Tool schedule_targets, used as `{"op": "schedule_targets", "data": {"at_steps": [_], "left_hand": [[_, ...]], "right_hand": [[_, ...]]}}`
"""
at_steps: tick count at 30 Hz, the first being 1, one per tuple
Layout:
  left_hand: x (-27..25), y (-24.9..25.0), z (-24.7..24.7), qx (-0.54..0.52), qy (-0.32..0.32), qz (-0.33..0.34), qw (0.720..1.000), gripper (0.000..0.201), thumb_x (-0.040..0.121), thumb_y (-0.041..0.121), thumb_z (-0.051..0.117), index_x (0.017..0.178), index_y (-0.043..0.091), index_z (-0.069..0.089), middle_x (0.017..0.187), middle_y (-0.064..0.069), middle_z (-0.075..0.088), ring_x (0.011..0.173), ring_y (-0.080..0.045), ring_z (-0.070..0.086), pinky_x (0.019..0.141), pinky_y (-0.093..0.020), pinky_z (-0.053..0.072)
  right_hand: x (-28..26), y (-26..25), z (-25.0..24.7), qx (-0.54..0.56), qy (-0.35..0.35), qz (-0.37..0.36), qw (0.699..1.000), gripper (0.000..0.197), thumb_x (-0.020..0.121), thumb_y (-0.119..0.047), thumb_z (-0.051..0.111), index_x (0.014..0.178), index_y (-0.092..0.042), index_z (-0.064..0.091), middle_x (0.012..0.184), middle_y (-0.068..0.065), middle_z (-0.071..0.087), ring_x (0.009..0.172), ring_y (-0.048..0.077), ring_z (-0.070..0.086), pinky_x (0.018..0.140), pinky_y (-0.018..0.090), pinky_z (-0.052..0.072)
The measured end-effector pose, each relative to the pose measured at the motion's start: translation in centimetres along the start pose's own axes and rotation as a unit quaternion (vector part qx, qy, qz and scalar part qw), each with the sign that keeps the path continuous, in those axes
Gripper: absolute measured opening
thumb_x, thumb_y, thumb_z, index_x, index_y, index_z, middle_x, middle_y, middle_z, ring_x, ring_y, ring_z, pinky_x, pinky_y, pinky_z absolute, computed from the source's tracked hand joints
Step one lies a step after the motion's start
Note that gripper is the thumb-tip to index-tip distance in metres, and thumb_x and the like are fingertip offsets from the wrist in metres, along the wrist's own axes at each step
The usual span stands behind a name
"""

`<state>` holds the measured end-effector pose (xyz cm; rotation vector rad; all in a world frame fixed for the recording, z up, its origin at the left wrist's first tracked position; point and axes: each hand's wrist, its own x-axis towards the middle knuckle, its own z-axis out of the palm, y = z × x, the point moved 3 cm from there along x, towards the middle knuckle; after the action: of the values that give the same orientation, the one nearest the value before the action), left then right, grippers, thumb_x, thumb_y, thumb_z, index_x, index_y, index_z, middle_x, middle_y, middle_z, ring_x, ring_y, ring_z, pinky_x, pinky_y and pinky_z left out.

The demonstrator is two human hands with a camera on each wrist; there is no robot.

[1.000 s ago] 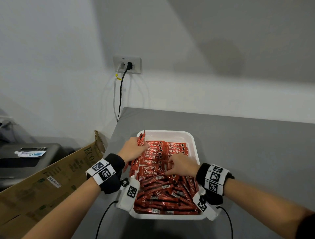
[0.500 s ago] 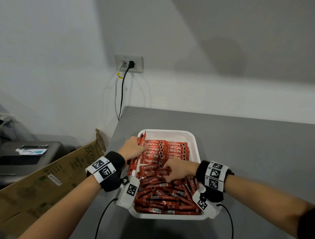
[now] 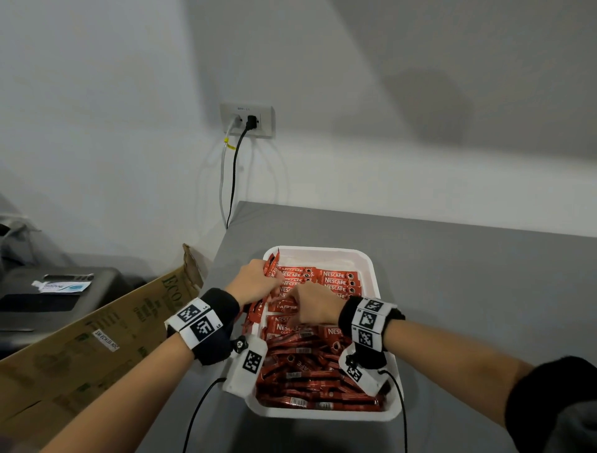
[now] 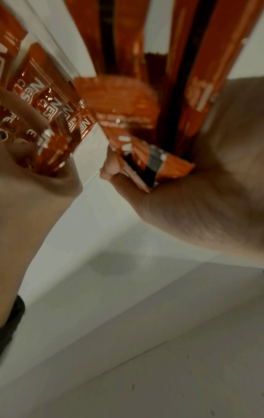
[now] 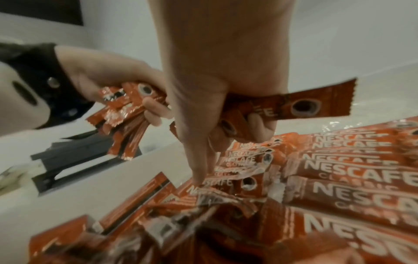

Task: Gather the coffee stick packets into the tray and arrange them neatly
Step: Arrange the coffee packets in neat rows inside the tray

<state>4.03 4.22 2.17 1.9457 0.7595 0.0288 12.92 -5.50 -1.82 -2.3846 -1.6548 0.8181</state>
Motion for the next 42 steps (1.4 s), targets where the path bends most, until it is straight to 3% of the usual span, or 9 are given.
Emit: {"op": "schedule_targets", "data": {"at_steps": [4,7,16,22,26,30,34,38,42], "left_hand": [[0.0,-0.1,-0.2,-0.008,0.001,0.001,1.000,0.009,0.092,0.012,0.052,0.089,0.008,0.059,0.068,-0.001,0.062,0.047,-0.007,0.054,0.050,-0.013,0.047],[0.1,-0.1,-0.1,-0.015,-0.007,0.004,1.000,0.008,0.091,0.011,0.052,0.088,0.008,0.058,0.067,-0.001,0.061,0.043,-0.004,0.053,0.049,-0.013,0.047],[0.4,-0.2,0.0,-0.010,-0.005,0.001,1.000,0.010,0.091,0.012,0.053,0.091,0.006,0.060,0.070,-0.003,0.062,0.041,-0.002,0.053,0.052,-0.016,0.046],[0.2,-0.2,-0.1,-0.010,-0.005,0.008,1.000,0.010,0.092,0.013,0.052,0.093,0.007,0.061,0.068,-0.001,0.062,0.043,-0.001,0.054,0.050,-0.012,0.046],[0.1,-0.3,-0.2,-0.028,-0.008,0.004,1.000,0.008,0.091,0.011,0.053,0.090,0.006,0.059,0.067,-0.002,0.061,0.047,-0.007,0.054,0.053,-0.017,0.048],[0.1,-0.3,-0.1,-0.024,-0.012,0.009,1.000,0.008,0.091,0.012,0.052,0.089,0.007,0.059,0.068,-0.001,0.061,0.045,-0.005,0.054,0.049,-0.015,0.044],[0.1,-0.2,0.0,-0.017,-0.011,0.015,1.000,0.009,0.092,0.013,0.052,0.089,0.008,0.059,0.067,0.000,0.061,0.042,0.000,0.054,0.049,-0.013,0.043],[0.1,-0.3,0.1,-0.019,-0.012,0.014,1.000,0.011,0.092,0.012,0.051,0.091,0.005,0.059,0.067,0.000,0.061,0.041,0.001,0.053,0.048,-0.012,0.043],[0.1,-0.2,0.0,-0.013,-0.010,0.014,1.000,0.011,0.092,0.012,0.052,0.093,0.005,0.060,0.066,0.000,0.061,0.040,0.000,0.053,0.047,-0.012,0.044]], "right_hand": [[0.3,-0.6,0.5,-0.080,-0.020,0.002,0.997,0.037,0.079,-0.037,0.072,0.104,-0.011,0.060,0.090,0.002,0.061,0.083,0.020,0.058,0.069,0.027,0.043],[0.4,-0.9,0.6,-0.103,-0.043,0.000,0.994,0.038,0.082,-0.039,0.069,0.106,-0.010,0.061,0.103,0.005,0.065,0.092,0.022,0.060,0.072,0.029,0.047],[0.9,-2.1,0.7,-0.153,-0.073,0.001,0.986,0.048,0.083,-0.040,0.068,0.115,-0.007,0.057,0.112,0.007,0.062,0.103,0.026,0.059,0.085,0.036,0.051],[0.7,-2.0,0.5,-0.117,-0.057,0.010,0.991,0.040,0.083,-0.041,0.068,0.106,-0.009,0.060,0.101,0.004,0.063,0.088,0.021,0.059,0.074,0.031,0.050],[0.3,-0.9,-0.7,-0.067,0.012,0.020,0.997,0.026,0.086,-0.031,0.065,0.072,-0.015,0.051,0.067,-0.005,0.052,0.061,0.012,0.051,0.057,0.021,0.041],[-0.2,-0.2,-1.1,-0.106,-0.026,0.037,0.993,0.017,0.082,-0.020,0.069,0.090,-0.006,0.066,0.088,0.006,0.069,0.080,0.021,0.065,0.073,0.034,0.056],[-0.4,0.1,-0.3,-0.113,-0.043,0.042,0.992,0.027,0.080,-0.029,0.072,0.098,-0.010,0.063,0.095,0.005,0.069,0.087,0.022,0.065,0.080,0.037,0.055],[-0.4,-0.2,0.1,-0.119,-0.037,0.030,0.992,0.027,0.086,-0.017,0.063,0.112,-0.012,0.059,0.102,0.004,0.067,0.091,0.021,0.062,0.082,0.035,0.055],[-0.4,-0.5,-0.3,-0.107,-0.036,0.022,0.993,0.020,0.086,-0.018,0.064,0.104,-0.009,0.063,0.098,0.005,0.068,0.089,0.021,0.065,0.079,0.035,0.056]]}}
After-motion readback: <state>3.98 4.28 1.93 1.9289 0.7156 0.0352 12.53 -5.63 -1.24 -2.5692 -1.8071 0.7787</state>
